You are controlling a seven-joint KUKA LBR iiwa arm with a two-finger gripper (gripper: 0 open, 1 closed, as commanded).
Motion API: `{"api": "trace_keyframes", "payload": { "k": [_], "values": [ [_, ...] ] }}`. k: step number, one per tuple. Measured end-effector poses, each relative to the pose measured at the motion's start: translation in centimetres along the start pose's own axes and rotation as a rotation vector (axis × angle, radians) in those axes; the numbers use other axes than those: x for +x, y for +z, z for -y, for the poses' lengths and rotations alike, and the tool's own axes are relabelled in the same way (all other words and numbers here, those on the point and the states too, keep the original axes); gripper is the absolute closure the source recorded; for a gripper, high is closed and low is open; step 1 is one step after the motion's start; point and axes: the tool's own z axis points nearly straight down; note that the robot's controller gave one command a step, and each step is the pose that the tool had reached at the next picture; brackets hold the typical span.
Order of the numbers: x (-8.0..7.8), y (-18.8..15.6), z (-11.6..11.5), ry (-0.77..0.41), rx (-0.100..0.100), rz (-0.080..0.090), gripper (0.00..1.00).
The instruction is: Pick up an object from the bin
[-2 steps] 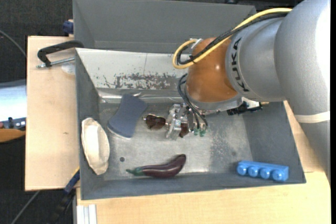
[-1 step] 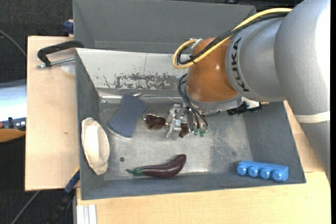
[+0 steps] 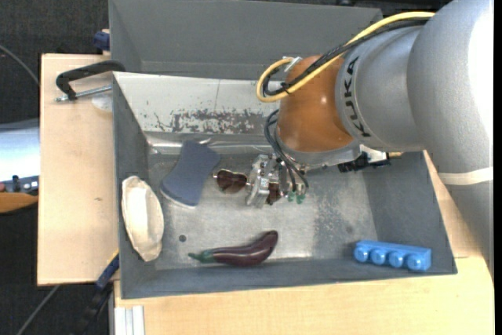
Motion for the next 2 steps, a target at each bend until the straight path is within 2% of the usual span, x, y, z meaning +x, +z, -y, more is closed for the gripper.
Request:
{"api": "trace_keyframes", "payload": {
  "k": [1, 2],
  "values": [
    [-0.13, -0.23, 0.14, 0.021, -0.001, 0.002, 1.0],
    [-0.95, -0.57, -0.26, 0.022, -0.002, 0.003, 1.0]
  ]
}}
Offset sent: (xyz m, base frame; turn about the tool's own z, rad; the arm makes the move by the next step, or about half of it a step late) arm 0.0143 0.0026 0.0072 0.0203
